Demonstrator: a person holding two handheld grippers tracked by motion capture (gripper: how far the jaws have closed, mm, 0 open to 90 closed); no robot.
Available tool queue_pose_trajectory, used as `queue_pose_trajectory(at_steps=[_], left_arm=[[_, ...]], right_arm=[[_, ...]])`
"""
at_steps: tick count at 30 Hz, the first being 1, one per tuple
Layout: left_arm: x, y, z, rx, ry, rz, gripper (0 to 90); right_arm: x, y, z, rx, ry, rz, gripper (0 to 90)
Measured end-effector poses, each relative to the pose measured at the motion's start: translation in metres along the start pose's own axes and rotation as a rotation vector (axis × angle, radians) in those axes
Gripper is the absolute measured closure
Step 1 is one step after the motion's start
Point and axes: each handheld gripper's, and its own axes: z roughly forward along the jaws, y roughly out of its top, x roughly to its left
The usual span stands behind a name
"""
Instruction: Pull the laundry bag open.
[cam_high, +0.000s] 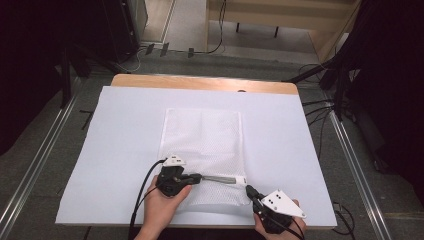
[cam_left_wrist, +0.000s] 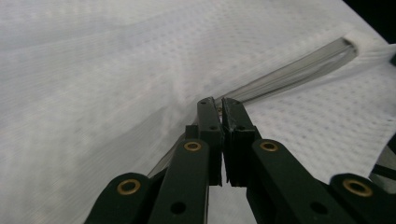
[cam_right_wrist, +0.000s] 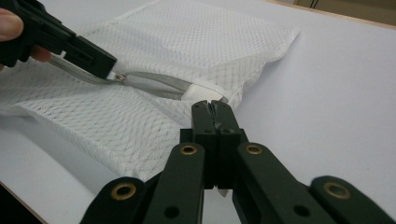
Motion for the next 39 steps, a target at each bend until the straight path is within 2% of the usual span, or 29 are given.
queue_pose_trajectory(at_steps=[1, 2, 3, 5, 6, 10, 14, 16, 20, 25, 31, 36, 39], left_arm=[[0.005, -0.003, -0.004, 0.0, 0.03, -0.003, 88.1], [0.011, -0.006, -0.01, -0.006, 0.043, -0.013, 88.1], [0.021, -0.01, -0.016, -0.01, 0.047, -0.035, 88.1], [0.031, -0.016, -0.025, -0.017, 0.062, -0.063, 88.1], [0.039, -0.02, -0.032, -0.023, 0.055, -0.087, 88.1], [0.054, -0.028, -0.051, -0.035, 0.091, -0.106, 88.1], [0.065, -0.033, -0.065, -0.042, 0.101, -0.124, 88.1], [0.067, -0.035, -0.068, -0.045, 0.098, -0.133, 88.1], [0.069, -0.039, -0.074, -0.036, 0.102, -0.119, 88.1], [0.071, -0.042, -0.078, -0.043, 0.108, -0.125, 88.1], [0.07, -0.048, -0.082, -0.078, 0.124, -0.147, 88.0], [0.073, -0.055, -0.088, -0.112, 0.084, -0.181, 87.8], [0.071, -0.053, -0.089, -0.1, 0.106, -0.165, 88.0]], right_arm=[[0.0, 0.0, 0.0, 0.0, 0.0, 0.0, 90.0], [0.0, 0.0, -0.001, -0.003, -0.01, 0.0, 90.0], [-0.002, 0.001, -0.002, -0.005, -0.017, 0.005, 90.0], [-0.006, 0.001, -0.004, -0.006, -0.019, 0.015, 90.0], [-0.006, 0.0, -0.005, -0.003, -0.02, 0.02, 90.0], [-0.006, -0.001, -0.004, 0.006, -0.019, 0.022, 90.0], [-0.005, 0.0, -0.004, 0.005, -0.02, 0.021, 90.0], [-0.005, 0.0, -0.004, 0.01, -0.018, 0.016, 90.0], [-0.006, -0.001, -0.003, 0.014, -0.019, 0.021, 90.0], [-0.005, -0.001, -0.001, 0.022, -0.019, 0.02, 90.0], [-0.003, 0.0, 0.001, 0.027, -0.01, 0.022, 90.0], [-0.002, -0.001, 0.001, 0.034, 0.016, 0.02, 90.0], [-0.001, -0.001, 0.002, 0.042, 0.01, 0.013, 90.0]])
